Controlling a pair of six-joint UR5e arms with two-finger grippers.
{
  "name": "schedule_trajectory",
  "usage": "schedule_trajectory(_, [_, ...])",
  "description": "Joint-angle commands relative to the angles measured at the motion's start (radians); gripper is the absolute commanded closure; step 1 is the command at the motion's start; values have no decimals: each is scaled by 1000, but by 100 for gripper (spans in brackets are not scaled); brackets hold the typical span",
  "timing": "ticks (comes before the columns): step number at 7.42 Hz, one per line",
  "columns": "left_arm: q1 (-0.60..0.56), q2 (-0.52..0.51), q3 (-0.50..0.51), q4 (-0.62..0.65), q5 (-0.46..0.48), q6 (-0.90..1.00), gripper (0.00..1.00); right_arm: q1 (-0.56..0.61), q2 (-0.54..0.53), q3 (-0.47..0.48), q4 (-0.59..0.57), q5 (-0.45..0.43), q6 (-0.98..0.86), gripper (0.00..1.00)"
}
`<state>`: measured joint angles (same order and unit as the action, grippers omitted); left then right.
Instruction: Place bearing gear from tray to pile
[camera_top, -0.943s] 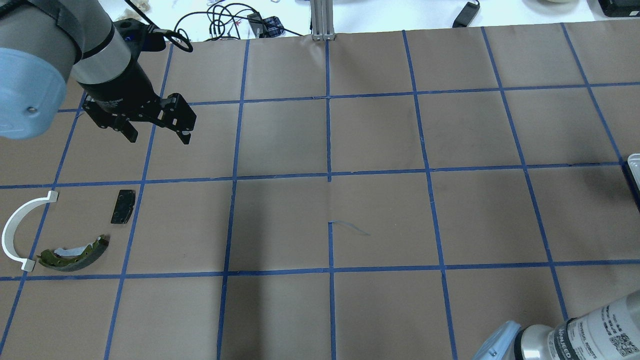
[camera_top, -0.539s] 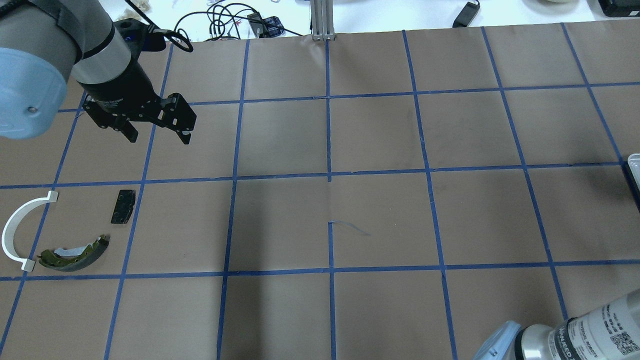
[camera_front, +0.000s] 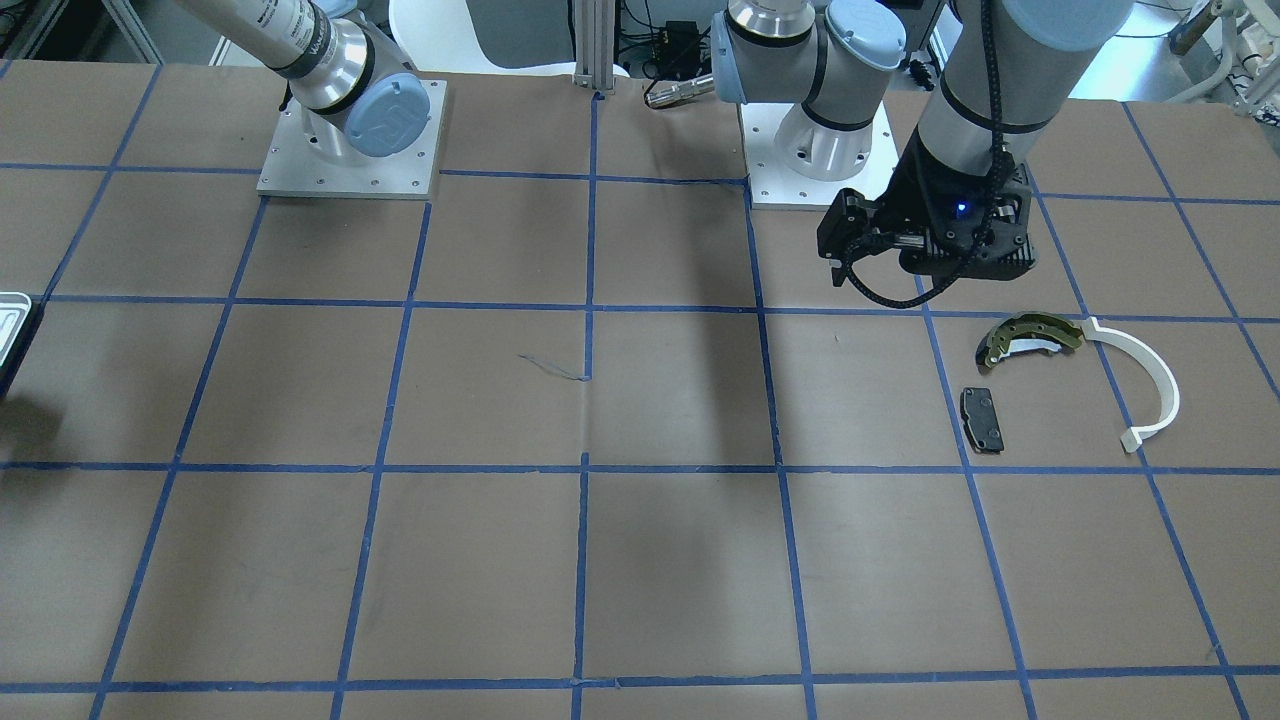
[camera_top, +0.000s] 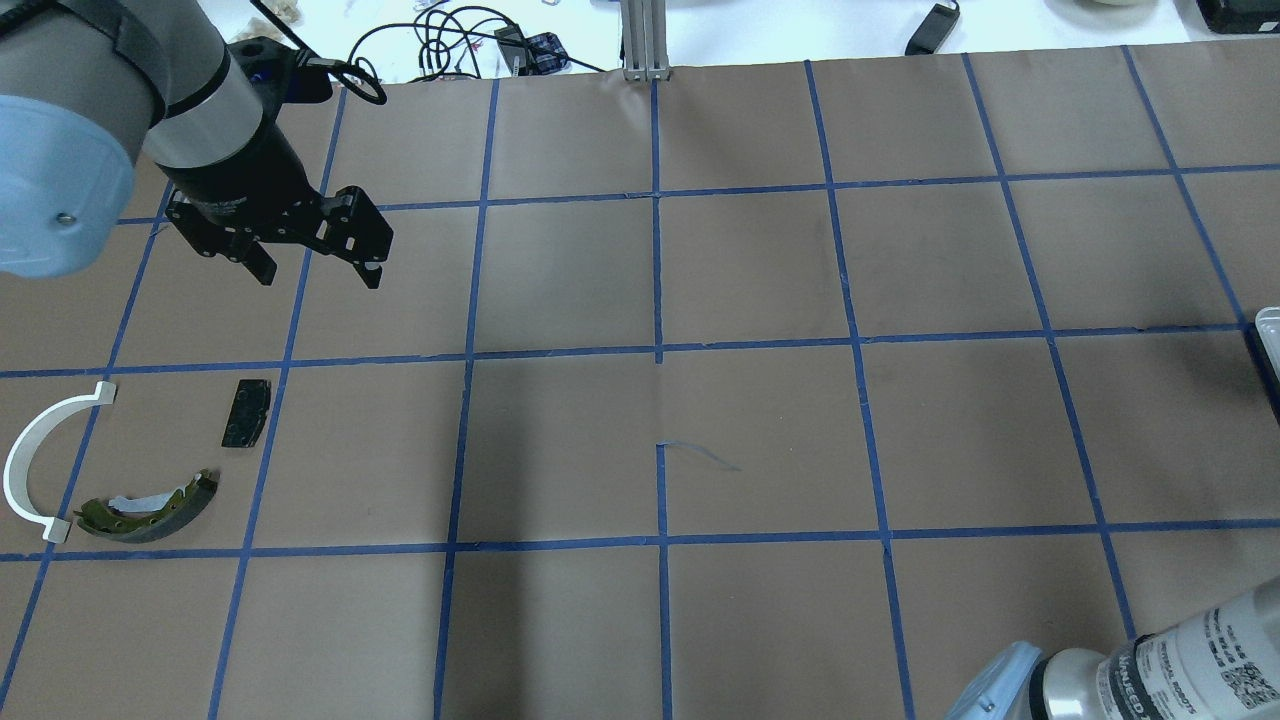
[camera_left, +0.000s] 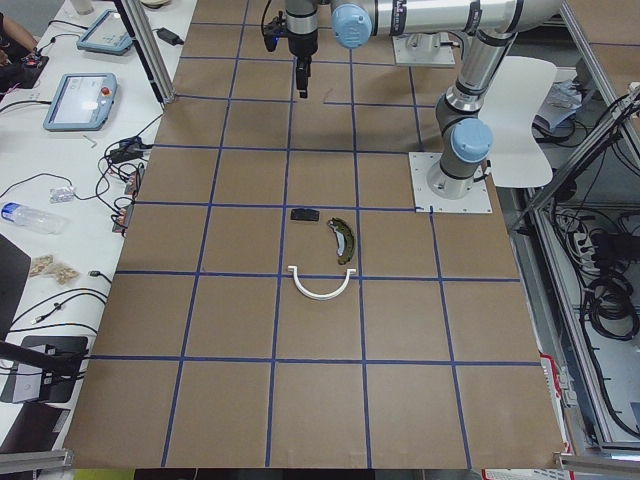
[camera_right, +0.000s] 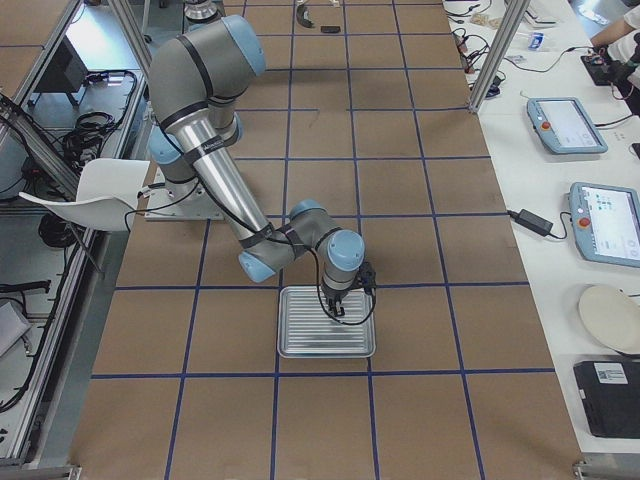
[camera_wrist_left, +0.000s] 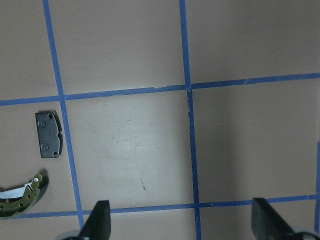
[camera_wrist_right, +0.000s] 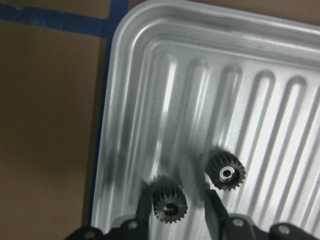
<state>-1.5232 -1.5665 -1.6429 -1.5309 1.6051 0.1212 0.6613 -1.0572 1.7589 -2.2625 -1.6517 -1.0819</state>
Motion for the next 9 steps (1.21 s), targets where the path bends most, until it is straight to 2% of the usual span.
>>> schedule_trajectory(1, [0, 0, 0, -2, 1, 0, 0, 1, -1, 1, 0, -2, -1, 80])
schedule_trajectory(3, [0, 0, 0, -2, 0, 0, 0, 1, -24, -3, 9, -17, 4, 92])
schedule_trajectory(4, [0, -3, 0, 0, -1, 0, 0, 17, -73, 2, 27, -13, 28, 93])
schedule_trajectory(5, [0, -1, 0, -2, 1, 0, 0, 67, -145, 13, 102, -8, 95, 95])
schedule_trajectory(7, [0, 0, 0, 0, 0, 0, 0, 302, -274, 57, 196, -10, 368, 97])
schedule_trajectory(9, [0, -3, 0, 1, -1, 0, 0, 565, -302, 100, 221, 3, 700, 99])
